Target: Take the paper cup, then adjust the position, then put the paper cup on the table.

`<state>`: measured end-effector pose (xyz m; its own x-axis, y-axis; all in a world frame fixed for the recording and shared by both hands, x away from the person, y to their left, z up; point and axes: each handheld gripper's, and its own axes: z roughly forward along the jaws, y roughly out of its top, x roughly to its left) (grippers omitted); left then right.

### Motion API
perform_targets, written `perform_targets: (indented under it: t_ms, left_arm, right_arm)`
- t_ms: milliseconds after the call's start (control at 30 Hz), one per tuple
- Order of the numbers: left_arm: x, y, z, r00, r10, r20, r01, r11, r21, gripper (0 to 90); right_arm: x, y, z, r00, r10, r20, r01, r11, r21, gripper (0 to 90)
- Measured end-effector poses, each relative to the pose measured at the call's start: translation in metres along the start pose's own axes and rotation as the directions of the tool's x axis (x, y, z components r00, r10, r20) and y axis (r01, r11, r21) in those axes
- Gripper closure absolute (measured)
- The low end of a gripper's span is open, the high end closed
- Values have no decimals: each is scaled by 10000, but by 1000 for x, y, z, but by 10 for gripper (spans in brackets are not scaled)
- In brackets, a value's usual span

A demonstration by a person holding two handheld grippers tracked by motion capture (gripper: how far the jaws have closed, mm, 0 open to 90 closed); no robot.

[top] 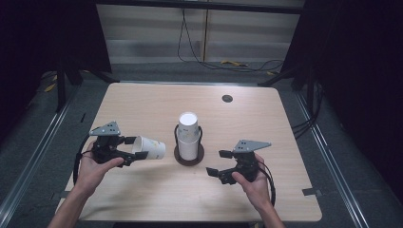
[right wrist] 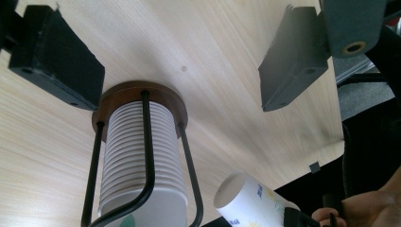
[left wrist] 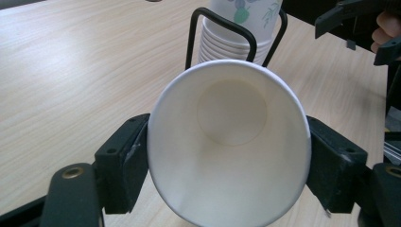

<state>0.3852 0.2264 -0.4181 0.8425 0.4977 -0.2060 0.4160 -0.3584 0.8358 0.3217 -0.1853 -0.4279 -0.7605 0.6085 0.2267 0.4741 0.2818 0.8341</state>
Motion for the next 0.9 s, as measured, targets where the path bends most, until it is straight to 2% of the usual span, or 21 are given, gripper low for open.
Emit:
perform_targets:
  t_ms: [67, 133, 300, 333, 400, 600, 633, 700, 767, 867, 900]
  left_arm:
    - [1, 1, 0, 10000, -60, -13, 60, 10000, -1, 250]
    - [4, 4, 0, 9997, -160, -191, 161, 9999, 56, 250]
    - [7, 14, 2, 9983, -47, -577, 80, 9984, 569, 250]
    - [8, 16, 3, 9983, -128, -572, 161, 9982, 569, 250]
    - [9, 21, 4, 9978, 76, -657, -27, 9972, 746, 250]
    - [10, 29, 8, 9971, 257, -714, -176, 9936, 1119, 249]
    - [11, 31, 8, 9965, 263, -798, -167, 9927, 1194, 249]
    - [13, 34, 10, 9913, 406, -1249, -221, 9889, 1467, 245]
    - [15, 35, 13, 9932, 217, -1142, -45, 9889, 1483, 245]
    - [19, 36, 17, 9928, 183, -1185, 24, 9851, 1721, 244]
    - [21, 37, 18, 9928, 305, -1155, -82, 9820, 1885, 244]
  right_arm:
    - [1, 0, 0, 10000, -31, -6, 31, 10000, 42, 152]
    - [2, -1, 0, 9999, -116, -86, 117, 9999, 63, 164]
    - [2, -3, -1, 9999, -89, -54, 89, 9999, 83, 164]
    - [1, -3, -1, 10000, -80, -51, 81, 9999, 67, 164]
    - [1, -3, -2, 10000, -52, -17, 52, 10000, 64, 163]
    - [1, -3, -1, 10000, -66, -11, 66, 9999, 87, 164]
    - [1, -3, -2, 10000, -58, -24, 59, 9999, 91, 164]
    - [1, -3, -2, 10000, -60, -9, 60, 10000, 70, 164]
    - [1, -4, -2, 10000, -42, -6, 42, 9999, 97, 163]
    - [0, -3, -3, 10000, -15, 1, 15, 10000, 85, 164]
    - [0, -3, -3, 10000, -4, 23, 4, 10000, 74, 164]
